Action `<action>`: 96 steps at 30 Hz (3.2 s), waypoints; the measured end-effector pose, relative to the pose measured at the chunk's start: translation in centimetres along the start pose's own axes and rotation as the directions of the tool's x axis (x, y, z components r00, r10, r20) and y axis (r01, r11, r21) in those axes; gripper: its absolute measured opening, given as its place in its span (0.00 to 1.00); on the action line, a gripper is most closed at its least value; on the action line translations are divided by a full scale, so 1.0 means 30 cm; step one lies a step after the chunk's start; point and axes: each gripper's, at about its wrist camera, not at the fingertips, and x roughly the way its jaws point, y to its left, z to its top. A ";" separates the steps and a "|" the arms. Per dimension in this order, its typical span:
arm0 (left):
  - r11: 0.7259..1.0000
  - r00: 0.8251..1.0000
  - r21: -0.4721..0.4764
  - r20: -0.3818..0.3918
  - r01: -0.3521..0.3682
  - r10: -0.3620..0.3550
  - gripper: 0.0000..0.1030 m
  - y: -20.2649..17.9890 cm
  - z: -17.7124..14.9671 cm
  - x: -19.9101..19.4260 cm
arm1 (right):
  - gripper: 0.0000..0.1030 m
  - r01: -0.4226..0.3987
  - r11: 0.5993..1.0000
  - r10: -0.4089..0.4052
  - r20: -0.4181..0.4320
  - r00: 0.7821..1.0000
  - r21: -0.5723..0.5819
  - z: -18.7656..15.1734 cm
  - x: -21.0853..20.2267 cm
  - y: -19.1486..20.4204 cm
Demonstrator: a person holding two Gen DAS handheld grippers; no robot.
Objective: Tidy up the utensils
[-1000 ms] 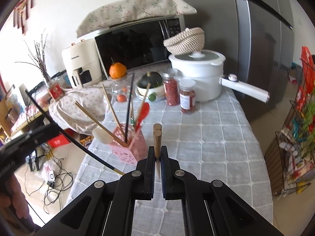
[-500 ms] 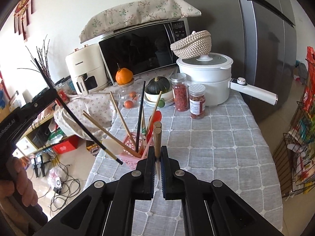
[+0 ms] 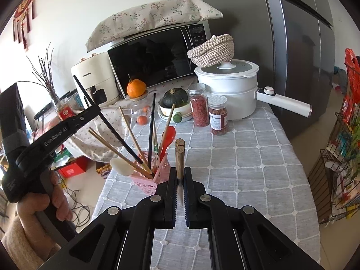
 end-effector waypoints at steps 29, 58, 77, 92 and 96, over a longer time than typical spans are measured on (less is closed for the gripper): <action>0.987 0.957 0.041 -0.243 -0.155 0.161 0.65 0.139 -0.067 -0.136 | 0.05 -0.167 0.986 0.160 0.176 0.971 0.025 0.147 -0.008 0.132; 0.988 0.926 0.015 -0.348 -0.151 0.147 0.65 0.223 -0.124 -0.120 | 0.05 -0.114 0.991 0.122 0.129 0.984 -0.069 0.192 0.220 0.281; 0.987 0.914 -0.015 -0.381 -0.160 0.142 0.81 0.187 -0.146 -0.106 | 0.55 -0.214 0.977 0.212 0.114 0.971 0.005 0.167 0.123 0.162; 0.961 0.907 0.088 -0.318 -0.264 0.278 0.99 -0.021 -0.201 -0.206 | 0.98 0.084 0.996 -0.084 -0.012 0.996 -0.009 -0.077 -0.123 -0.075; 0.963 0.912 0.109 -0.312 -0.245 0.268 0.99 -0.068 -0.218 -0.214 | 0.99 0.124 0.992 -0.123 -0.069 0.990 0.005 -0.123 -0.132 -0.119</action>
